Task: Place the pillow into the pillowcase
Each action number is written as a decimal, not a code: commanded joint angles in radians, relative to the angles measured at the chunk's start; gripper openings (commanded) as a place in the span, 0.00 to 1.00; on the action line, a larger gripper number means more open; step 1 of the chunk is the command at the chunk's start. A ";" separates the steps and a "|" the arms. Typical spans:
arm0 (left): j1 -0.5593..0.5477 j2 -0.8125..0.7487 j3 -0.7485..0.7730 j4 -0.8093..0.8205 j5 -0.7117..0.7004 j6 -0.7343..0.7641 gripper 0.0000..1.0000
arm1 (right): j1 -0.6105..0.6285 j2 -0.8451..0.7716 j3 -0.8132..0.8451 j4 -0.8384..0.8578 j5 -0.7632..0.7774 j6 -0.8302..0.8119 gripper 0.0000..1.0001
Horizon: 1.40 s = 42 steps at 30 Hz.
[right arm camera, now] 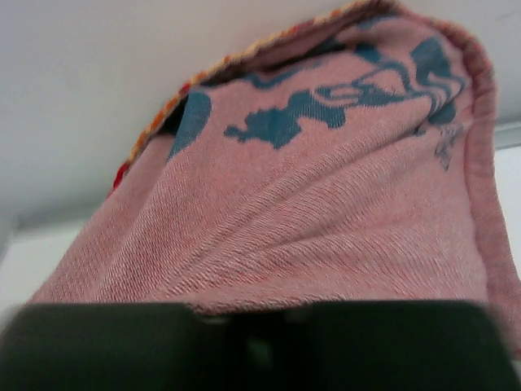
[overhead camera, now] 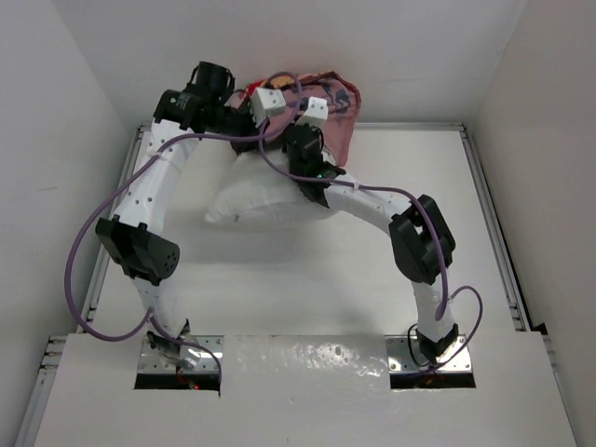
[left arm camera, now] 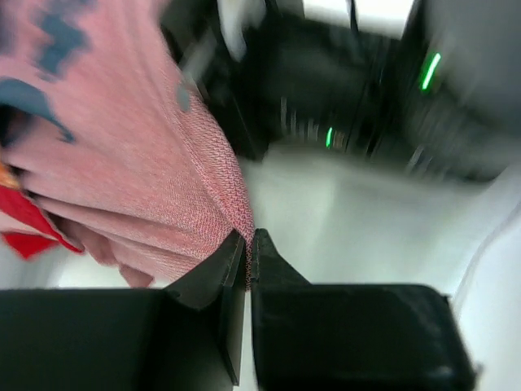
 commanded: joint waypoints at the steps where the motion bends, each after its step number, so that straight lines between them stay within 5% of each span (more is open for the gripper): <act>1: -0.010 -0.079 -0.173 -0.137 -0.024 0.058 0.06 | -0.013 -0.126 -0.095 0.028 -0.192 -0.005 0.17; 2: -0.010 -0.079 -0.211 -0.137 -0.029 0.060 0.12 | -0.007 -0.157 -0.133 0.012 -0.270 -0.003 0.38; 3: -0.007 -0.085 -0.266 -0.138 -0.027 0.062 0.22 | -0.003 -0.224 -0.215 -0.001 -0.312 -0.008 0.69; 6: 0.002 -0.085 -0.314 -0.137 -0.033 0.077 0.32 | -0.003 -0.330 -0.351 -0.028 -0.380 -0.031 0.86; 7: 0.005 -0.079 -0.318 -0.137 -0.047 0.080 0.44 | -0.005 -0.361 -0.369 -0.043 -0.427 -0.089 0.99; 9: 0.020 -0.068 -0.324 -0.138 -0.069 0.072 0.57 | -0.002 -0.437 -0.371 -0.154 -0.594 -0.188 0.99; 12: 0.077 -0.060 -0.315 -0.137 -0.076 0.049 0.64 | -0.003 -0.503 -0.307 -0.426 -0.757 -0.316 0.99; 14: 0.150 -0.054 -0.308 -0.129 -0.057 0.022 0.61 | -0.005 -0.554 -0.285 -0.601 -0.791 -0.360 0.88; 15: 0.174 -0.051 -0.315 -0.117 -0.041 0.007 0.56 | -0.008 -0.574 -0.288 -0.638 -0.789 -0.402 0.77; 16: 0.192 -0.053 -0.343 -0.102 -0.047 -0.009 0.47 | -0.020 -0.595 -0.310 -0.673 -0.782 -0.405 0.44; 17: 0.206 -0.051 -0.365 -0.059 -0.091 -0.039 0.24 | -0.032 -0.641 -0.328 -0.675 -0.761 -0.388 0.27; 19: 0.206 -0.044 -0.464 0.036 -0.171 -0.072 0.16 | -0.075 -0.698 -0.386 -0.652 -0.742 -0.362 0.03; 21: 0.206 -0.030 -0.549 0.107 -0.200 -0.087 0.31 | -0.079 -0.715 -0.429 -0.626 -0.693 -0.379 0.18; 22: 0.206 -0.018 -0.572 0.186 -0.219 -0.111 0.55 | -0.074 -0.712 -0.436 -0.624 -0.711 -0.365 0.42; 25: 0.205 -0.019 -0.647 0.386 -0.207 -0.159 0.76 | -0.036 -0.701 -0.466 -0.592 -0.731 -0.316 0.85; 27: 0.205 -0.016 -0.678 0.514 -0.199 -0.184 0.96 | 0.015 -0.695 -0.508 -0.517 -0.707 -0.293 0.99; 29: 0.206 0.005 -0.703 0.632 -0.229 -0.216 1.00 | 0.062 -0.677 -0.540 -0.427 -0.676 -0.264 0.99; 37: 0.206 0.105 -0.779 0.979 -0.196 -0.333 0.99 | 0.174 -0.496 -0.424 -0.405 -0.498 -0.213 0.99; 39: 0.206 0.152 -0.769 1.003 -0.170 -0.339 0.93 | 0.199 -0.426 -0.396 -0.413 -0.467 -0.224 0.99; 42: 0.211 0.202 -0.709 0.966 -0.052 -0.343 0.47 | 0.201 -0.317 -0.330 -0.471 -0.487 -0.152 0.99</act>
